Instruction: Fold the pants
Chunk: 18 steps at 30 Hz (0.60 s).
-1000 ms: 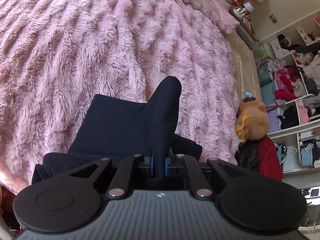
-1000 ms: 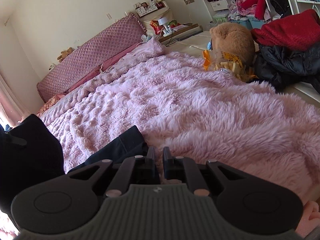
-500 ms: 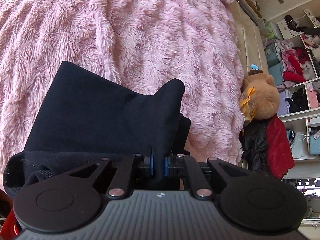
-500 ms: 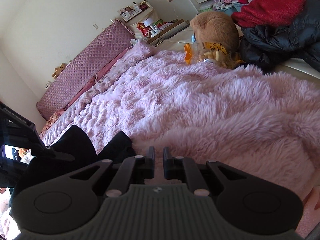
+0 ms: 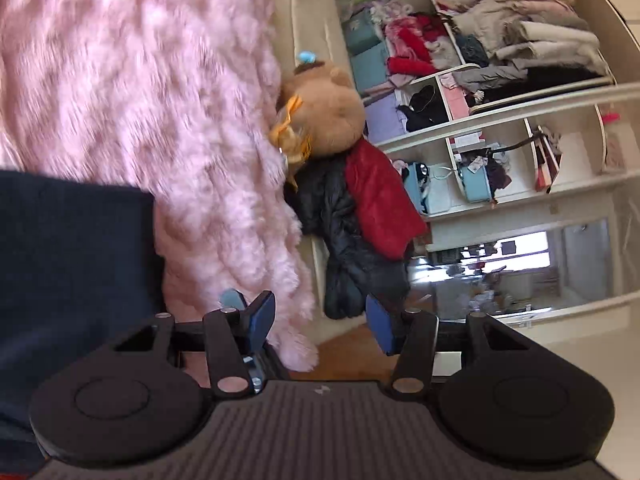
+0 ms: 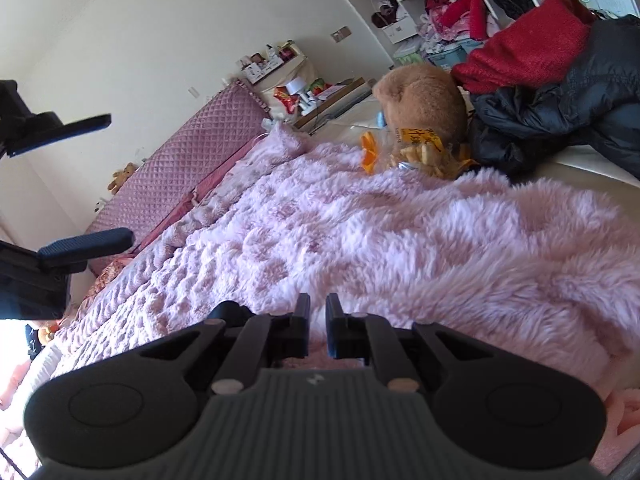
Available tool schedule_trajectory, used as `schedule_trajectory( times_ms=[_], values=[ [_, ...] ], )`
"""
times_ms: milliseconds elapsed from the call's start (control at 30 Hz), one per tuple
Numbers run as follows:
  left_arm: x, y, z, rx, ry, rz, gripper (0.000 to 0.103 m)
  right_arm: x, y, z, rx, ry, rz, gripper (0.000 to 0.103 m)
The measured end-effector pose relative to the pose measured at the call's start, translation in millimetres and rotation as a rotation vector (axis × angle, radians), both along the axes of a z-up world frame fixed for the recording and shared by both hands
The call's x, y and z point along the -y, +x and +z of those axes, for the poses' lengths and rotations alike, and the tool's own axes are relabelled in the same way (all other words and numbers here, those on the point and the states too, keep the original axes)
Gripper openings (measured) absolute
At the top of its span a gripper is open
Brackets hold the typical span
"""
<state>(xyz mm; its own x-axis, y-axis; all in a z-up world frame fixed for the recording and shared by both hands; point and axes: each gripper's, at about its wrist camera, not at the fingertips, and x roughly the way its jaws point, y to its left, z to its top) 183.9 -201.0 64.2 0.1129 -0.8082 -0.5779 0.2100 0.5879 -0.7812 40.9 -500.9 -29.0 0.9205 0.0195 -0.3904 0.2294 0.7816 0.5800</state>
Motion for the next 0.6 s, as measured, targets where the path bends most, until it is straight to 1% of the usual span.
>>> schedule_trajectory(
  times_ms=[33,100,133,167,233,267,300,367,400,433,467,500,600],
  values=[
    [-10,-5,5,0.052,0.032,-0.001,0.06,-3,1,1,0.012,-0.004,0.031,0.006],
    [-39,-19,12,0.171,0.134,0.018,0.057,-11,3,4,0.043,0.007,0.106,0.014],
    [-54,-26,12,0.224,0.184,0.036,0.054,-15,7,5,0.053,0.035,0.165,0.028],
    [-68,-31,10,0.275,0.236,0.057,0.051,-18,10,4,0.058,0.07,0.219,0.039],
    [-94,-41,-1,0.36,0.338,0.113,0.049,-26,21,2,0.045,0.117,0.307,0.04],
    [-108,-47,-10,0.384,0.374,0.141,0.047,-29,26,2,0.022,0.109,0.313,0.04],
    [-120,-52,-23,0.395,0.388,0.15,0.046,-37,33,3,-0.027,0.065,0.296,0.04],
    [-138,-60,-49,0.4,0.372,0.145,0.04,-50,47,0,-0.098,-0.001,0.315,0.038],
    [-142,-64,-60,0.396,0.351,0.139,0.04,-55,52,-2,-0.102,-0.006,0.329,0.034],
    [-146,-69,-71,0.381,0.322,0.135,0.038,-59,56,-3,-0.095,-0.014,0.334,0.02],
    [-148,-74,-83,0.343,0.284,0.133,0.038,-63,59,-4,-0.082,-0.032,0.332,0.005],
    [-149,-78,-93,0.304,0.229,0.117,0.037,-64,62,-4,-0.069,-0.038,0.333,0.005],
    [-142,-96,-106,0.297,0.159,0.132,0.036,-59,70,-1,-0.044,-0.028,0.325,0.005]
  ],
)
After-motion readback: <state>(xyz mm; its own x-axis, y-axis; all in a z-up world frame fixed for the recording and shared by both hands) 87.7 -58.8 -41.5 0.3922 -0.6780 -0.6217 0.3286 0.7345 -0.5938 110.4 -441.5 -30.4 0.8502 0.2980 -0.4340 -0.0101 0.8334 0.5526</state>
